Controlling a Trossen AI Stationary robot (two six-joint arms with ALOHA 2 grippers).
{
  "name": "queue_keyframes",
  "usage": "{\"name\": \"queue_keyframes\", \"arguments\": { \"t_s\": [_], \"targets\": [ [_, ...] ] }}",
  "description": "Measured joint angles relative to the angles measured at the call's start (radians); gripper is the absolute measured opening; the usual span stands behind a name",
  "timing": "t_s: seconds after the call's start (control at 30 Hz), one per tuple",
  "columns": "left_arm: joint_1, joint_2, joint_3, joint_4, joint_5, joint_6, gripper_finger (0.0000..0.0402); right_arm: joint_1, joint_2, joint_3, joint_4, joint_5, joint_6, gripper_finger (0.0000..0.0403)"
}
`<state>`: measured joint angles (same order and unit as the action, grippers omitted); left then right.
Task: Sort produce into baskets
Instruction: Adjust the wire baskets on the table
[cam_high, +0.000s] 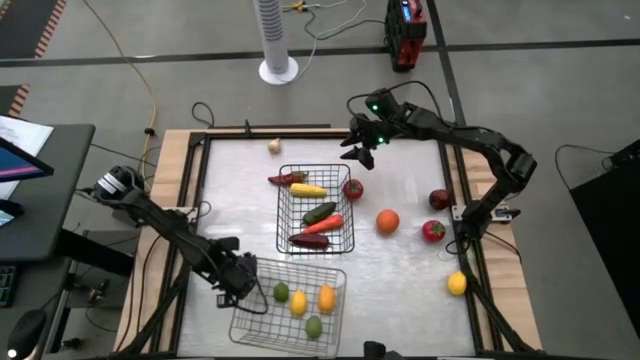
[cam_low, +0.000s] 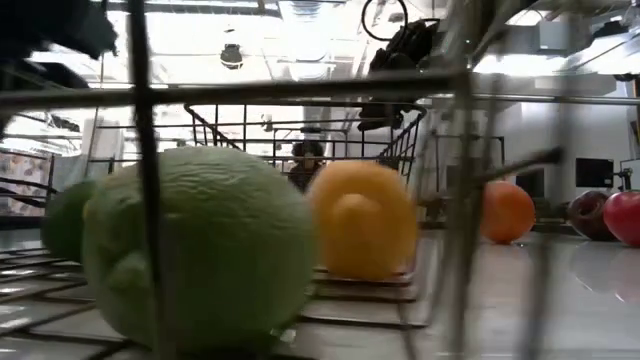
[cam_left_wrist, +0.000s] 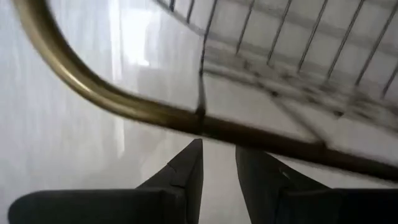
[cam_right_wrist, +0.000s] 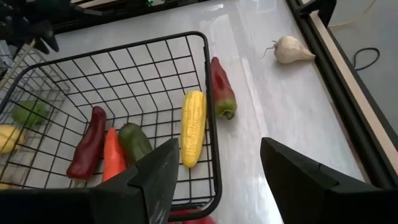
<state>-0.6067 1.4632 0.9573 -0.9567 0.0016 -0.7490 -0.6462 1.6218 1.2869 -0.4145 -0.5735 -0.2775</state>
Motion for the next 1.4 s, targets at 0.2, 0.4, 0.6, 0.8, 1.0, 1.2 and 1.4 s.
{"name": "queue_keyframes", "arguments": {
  "t_s": [0.2, 0.4, 0.6, 0.8, 1.0, 1.2, 1.4],
  "targets": [
    [0.056, 0.001, 0.000, 0.105, 0.017, 0.052, 0.0083, 0.006, 0.000, 0.000, -0.045, 0.000, 0.000, 0.0255],
    [0.024, -0.015, 0.000, 0.082, 0.230, 0.087, 0.0083, -0.005, 0.000, 0.000, -0.074, 0.000, -0.008, 0.0255],
    [-0.116, -0.016, 0.000, 0.278, 0.198, 0.124, 0.0083, -0.020, 0.000, 0.000, -0.076, -0.001, -0.018, 0.0255],
    [-0.223, -0.013, 0.000, 0.389, 0.062, 0.060, 0.0083, -0.063, 0.000, 0.000, -0.073, -0.002, 0.011, 0.0255],
    [-0.249, 0.038, 0.000, 0.501, -0.045, 0.064, 0.0083, -0.068, 0.000, 0.000, -0.070, -0.003, 0.023, 0.0255],
    [-0.218, 0.106, 0.002, 0.579, -0.089, 0.129, 0.0083, -0.041, -0.001, 0.000, -0.068, -0.005, 0.036, 0.0255],
    [-0.154, 0.108, 0.002, 0.613, -0.124, 0.195, 0.0083, 0.001, -0.033, 0.000, -0.081, 0.002, 0.042, 0.0255]
  ]
}}
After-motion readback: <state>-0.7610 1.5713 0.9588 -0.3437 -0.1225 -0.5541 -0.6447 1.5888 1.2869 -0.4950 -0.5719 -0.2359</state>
